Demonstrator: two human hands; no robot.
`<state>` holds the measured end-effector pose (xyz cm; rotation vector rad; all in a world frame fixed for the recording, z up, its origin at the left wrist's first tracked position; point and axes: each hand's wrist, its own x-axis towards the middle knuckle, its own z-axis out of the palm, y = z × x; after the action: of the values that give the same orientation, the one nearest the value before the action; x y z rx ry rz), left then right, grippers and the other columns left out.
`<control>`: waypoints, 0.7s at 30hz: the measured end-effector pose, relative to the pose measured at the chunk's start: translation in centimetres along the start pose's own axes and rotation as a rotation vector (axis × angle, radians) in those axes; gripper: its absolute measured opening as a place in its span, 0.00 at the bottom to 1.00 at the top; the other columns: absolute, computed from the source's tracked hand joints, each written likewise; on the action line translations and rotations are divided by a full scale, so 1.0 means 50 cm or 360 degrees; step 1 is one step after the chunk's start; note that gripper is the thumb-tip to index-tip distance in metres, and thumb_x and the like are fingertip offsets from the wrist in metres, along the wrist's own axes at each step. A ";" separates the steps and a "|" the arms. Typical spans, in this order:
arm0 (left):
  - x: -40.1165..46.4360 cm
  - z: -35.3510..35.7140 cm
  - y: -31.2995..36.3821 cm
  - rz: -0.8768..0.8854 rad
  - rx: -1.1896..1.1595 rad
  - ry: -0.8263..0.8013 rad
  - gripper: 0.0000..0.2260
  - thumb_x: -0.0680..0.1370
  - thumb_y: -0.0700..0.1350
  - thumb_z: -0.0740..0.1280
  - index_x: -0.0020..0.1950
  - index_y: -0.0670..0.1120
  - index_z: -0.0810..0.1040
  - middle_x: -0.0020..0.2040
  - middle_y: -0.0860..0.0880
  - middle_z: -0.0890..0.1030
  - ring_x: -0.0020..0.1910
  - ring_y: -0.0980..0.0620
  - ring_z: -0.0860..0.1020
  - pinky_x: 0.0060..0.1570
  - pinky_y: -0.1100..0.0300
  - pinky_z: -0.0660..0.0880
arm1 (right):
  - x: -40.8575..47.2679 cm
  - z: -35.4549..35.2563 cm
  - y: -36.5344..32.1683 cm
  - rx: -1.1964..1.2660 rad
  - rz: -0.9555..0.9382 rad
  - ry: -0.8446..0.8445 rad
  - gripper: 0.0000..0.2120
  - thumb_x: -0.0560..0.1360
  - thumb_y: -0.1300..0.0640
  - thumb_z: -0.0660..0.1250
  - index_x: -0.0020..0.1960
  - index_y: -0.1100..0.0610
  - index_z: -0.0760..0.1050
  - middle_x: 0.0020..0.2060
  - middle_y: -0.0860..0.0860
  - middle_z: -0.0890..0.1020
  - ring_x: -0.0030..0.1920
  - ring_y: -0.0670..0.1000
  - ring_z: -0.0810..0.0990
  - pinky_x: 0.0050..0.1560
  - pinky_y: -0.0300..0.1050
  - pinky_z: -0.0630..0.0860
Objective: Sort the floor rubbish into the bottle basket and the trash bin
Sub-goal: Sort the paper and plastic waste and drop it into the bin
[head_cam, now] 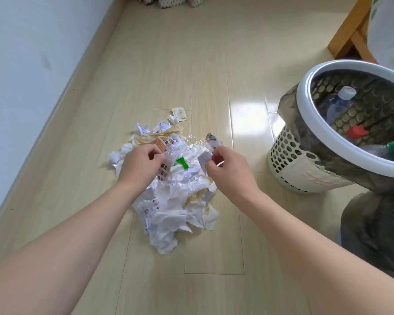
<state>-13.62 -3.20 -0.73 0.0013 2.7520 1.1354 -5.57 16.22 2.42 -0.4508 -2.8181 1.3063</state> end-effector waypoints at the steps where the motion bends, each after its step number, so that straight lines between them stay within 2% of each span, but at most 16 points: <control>1: -0.010 -0.013 0.010 0.0029 -0.0064 0.0043 0.06 0.76 0.46 0.68 0.40 0.47 0.79 0.35 0.50 0.80 0.36 0.50 0.77 0.38 0.55 0.72 | -0.011 -0.019 -0.001 0.0016 -0.0006 -0.0003 0.10 0.76 0.50 0.61 0.42 0.55 0.73 0.40 0.48 0.80 0.38 0.51 0.76 0.38 0.45 0.71; 4: -0.038 -0.048 0.055 0.0094 -0.0241 0.0125 0.05 0.77 0.45 0.68 0.42 0.46 0.79 0.37 0.49 0.81 0.38 0.50 0.80 0.41 0.56 0.75 | -0.042 -0.098 -0.014 -0.0020 -0.0032 -0.0023 0.09 0.76 0.48 0.61 0.43 0.53 0.74 0.39 0.45 0.81 0.37 0.50 0.78 0.35 0.43 0.71; 7: -0.077 -0.063 0.150 0.0142 -0.0462 0.0098 0.06 0.79 0.42 0.67 0.43 0.41 0.78 0.36 0.47 0.82 0.33 0.55 0.80 0.36 0.65 0.74 | -0.077 -0.221 -0.028 0.0079 0.0036 0.0004 0.06 0.74 0.51 0.62 0.41 0.51 0.75 0.36 0.45 0.82 0.35 0.49 0.78 0.31 0.43 0.72; 11: -0.143 -0.019 0.319 0.0270 -0.0650 -0.0222 0.08 0.79 0.41 0.68 0.46 0.36 0.77 0.35 0.45 0.84 0.31 0.52 0.80 0.33 0.64 0.74 | -0.128 -0.396 0.013 0.0092 0.0151 0.0196 0.04 0.73 0.53 0.65 0.41 0.51 0.76 0.35 0.47 0.81 0.39 0.50 0.81 0.44 0.55 0.82; 12: -0.159 0.001 0.356 0.0296 -0.0682 -0.0305 0.08 0.79 0.41 0.68 0.46 0.35 0.77 0.34 0.45 0.84 0.31 0.51 0.80 0.32 0.63 0.74 | -0.141 -0.430 0.032 0.0087 0.0189 0.0231 0.04 0.74 0.52 0.66 0.42 0.51 0.77 0.35 0.47 0.82 0.40 0.50 0.81 0.45 0.56 0.82; 14: -0.188 0.050 0.431 0.0354 -0.0736 -0.0442 0.09 0.79 0.41 0.68 0.46 0.34 0.76 0.34 0.44 0.84 0.31 0.50 0.80 0.32 0.60 0.74 | -0.174 -0.498 0.075 0.0114 0.0277 0.0347 0.04 0.75 0.52 0.66 0.42 0.51 0.77 0.36 0.49 0.81 0.40 0.51 0.81 0.43 0.52 0.82; 15: -0.206 0.083 0.473 0.0391 -0.0736 -0.0507 0.09 0.79 0.41 0.68 0.45 0.35 0.76 0.35 0.42 0.84 0.31 0.49 0.80 0.32 0.59 0.73 | -0.195 -0.534 0.101 0.0137 0.0321 0.0441 0.05 0.76 0.52 0.66 0.42 0.51 0.76 0.36 0.50 0.81 0.39 0.51 0.81 0.41 0.49 0.81; 18: -0.259 0.186 0.569 0.0536 -0.0614 -0.0641 0.08 0.78 0.43 0.70 0.44 0.39 0.77 0.36 0.42 0.83 0.30 0.50 0.81 0.31 0.62 0.73 | -0.248 -0.611 0.192 0.0093 0.0487 0.0639 0.06 0.75 0.52 0.66 0.41 0.52 0.76 0.36 0.51 0.81 0.38 0.52 0.79 0.38 0.49 0.77; 20: -0.303 0.266 0.622 0.0654 -0.0465 -0.0728 0.06 0.77 0.44 0.69 0.43 0.43 0.78 0.35 0.45 0.83 0.32 0.49 0.82 0.31 0.61 0.75 | -0.284 -0.650 0.259 0.0031 0.0643 0.0692 0.04 0.73 0.55 0.65 0.40 0.53 0.76 0.37 0.51 0.82 0.38 0.52 0.80 0.37 0.47 0.76; 21: -0.322 0.302 0.640 0.0704 -0.0388 -0.0767 0.05 0.77 0.45 0.69 0.42 0.45 0.78 0.35 0.46 0.83 0.33 0.48 0.82 0.32 0.58 0.78 | -0.297 -0.661 0.287 -0.0025 0.0706 0.0672 0.04 0.73 0.56 0.65 0.40 0.54 0.76 0.37 0.52 0.81 0.38 0.51 0.80 0.35 0.45 0.74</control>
<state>2.58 29.13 13.59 0.7774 2.2235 1.3465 16.40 45.86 15.01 -1.2427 -2.4524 1.0672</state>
